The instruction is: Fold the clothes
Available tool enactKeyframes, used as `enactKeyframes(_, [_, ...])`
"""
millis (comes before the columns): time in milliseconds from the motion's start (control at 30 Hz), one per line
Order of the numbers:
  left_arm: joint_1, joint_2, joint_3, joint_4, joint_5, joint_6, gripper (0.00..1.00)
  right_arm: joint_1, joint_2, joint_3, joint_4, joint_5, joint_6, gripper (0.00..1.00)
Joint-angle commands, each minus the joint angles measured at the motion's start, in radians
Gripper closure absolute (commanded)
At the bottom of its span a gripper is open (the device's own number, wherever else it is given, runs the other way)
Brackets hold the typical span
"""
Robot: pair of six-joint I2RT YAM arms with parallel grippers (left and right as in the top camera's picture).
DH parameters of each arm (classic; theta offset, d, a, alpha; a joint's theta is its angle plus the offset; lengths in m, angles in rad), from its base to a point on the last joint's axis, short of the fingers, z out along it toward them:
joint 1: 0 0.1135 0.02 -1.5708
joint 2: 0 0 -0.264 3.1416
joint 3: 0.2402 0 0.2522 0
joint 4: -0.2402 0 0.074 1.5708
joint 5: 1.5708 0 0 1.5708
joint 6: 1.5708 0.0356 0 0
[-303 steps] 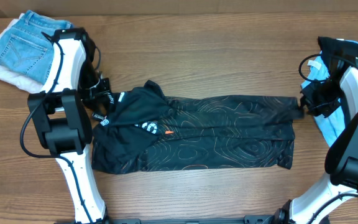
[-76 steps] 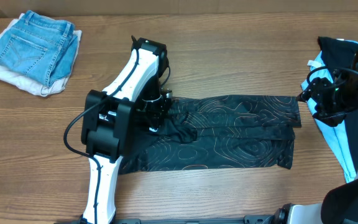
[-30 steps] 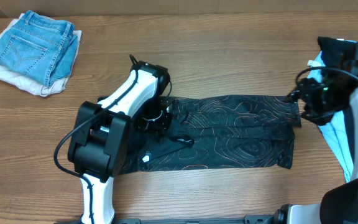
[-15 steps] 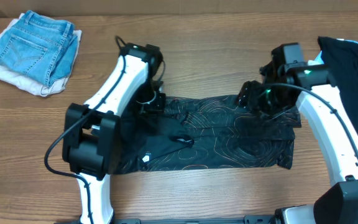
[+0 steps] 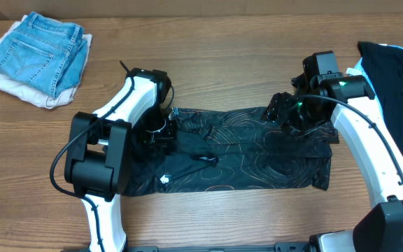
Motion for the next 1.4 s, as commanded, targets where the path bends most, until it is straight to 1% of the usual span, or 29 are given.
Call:
enactKeyframes(0, [-0.001,-0.01,-0.013,0.007,0.023,-0.014,0.78,0.002,-0.017,-0.002,0.007,-0.002,0.005,0.31])
enactKeyframes(67, [-0.001,-0.01,-0.02,0.014,0.048,-0.007,0.75,0.002,-0.017,-0.002,0.01,-0.002,0.005,0.31])
enactKeyframes(167, [-0.001,-0.01,-0.02,0.013,0.155,0.061,0.75,0.002,-0.017,-0.002,0.01,-0.002,0.005,0.31])
enactKeyframes(267, [-0.004,-0.01,-0.025,0.01,0.212,0.078,0.75,0.002,-0.017,-0.002,0.01,-0.002,0.005,0.3])
enactKeyframes(333, [-0.014,-0.01,-0.035,0.003,0.225,0.081,0.78,0.002,-0.017,-0.002,0.01,-0.002,0.005,0.3])
enactKeyframes(533, [-0.057,-0.01,-0.107,0.018,0.233,0.082,0.8,0.002,-0.017,-0.002,0.01,-0.002,0.001,0.3])
enactKeyframes(667, [-0.089,-0.01,-0.162,0.032,0.301,0.113,0.96,0.002,-0.017,-0.002,0.01,-0.002,0.002,0.3])
enactKeyframes(767, [-0.107,-0.01,-0.164,0.017,0.323,0.129,0.96,0.002,-0.017,-0.002,0.01,-0.002,0.001,0.3])
enactKeyframes(933, [-0.121,-0.04,-0.152,-0.048,0.433,0.24,0.96,0.002,-0.017,-0.002,0.017,0.011,0.002,0.3])
enactKeyframes(1000, [-0.126,-0.073,-0.152,-0.062,0.428,0.258,0.96,0.001,-0.017,-0.002,0.021,0.039,0.002,0.3])
enactKeyframes(1100, [-0.125,-0.129,-0.151,-0.051,0.407,0.254,0.89,-0.001,-0.017,-0.002,0.024,0.098,0.021,0.3])
enactKeyframes(1167, [-0.11,-0.165,-0.147,-0.038,0.383,0.237,0.82,-0.008,-0.017,-0.002,0.02,0.165,0.07,0.3])
enactKeyframes(1200, [-0.1,-0.179,-0.143,-0.034,0.361,0.219,0.81,-0.015,-0.017,-0.002,0.016,0.184,0.085,0.3])
enactKeyframes(1233, [-0.075,-0.203,-0.132,-0.028,0.307,0.182,0.77,-0.034,-0.017,-0.002,0.009,0.202,0.092,0.3])
enactKeyframes(1267, [-0.06,-0.213,-0.127,-0.024,0.283,0.167,0.7,-0.05,-0.017,-0.002,0.006,0.202,0.092,0.3])
enactKeyframes(1300, [-0.039,-0.222,-0.124,-0.017,0.26,0.15,0.6,-0.066,-0.017,-0.002,0.005,0.202,0.092,0.3])
enactKeyframes(1367, [0.004,-0.227,-0.121,-0.005,0.249,0.136,0.51,-0.106,-0.017,-0.002,0.002,0.207,0.087,0.3])
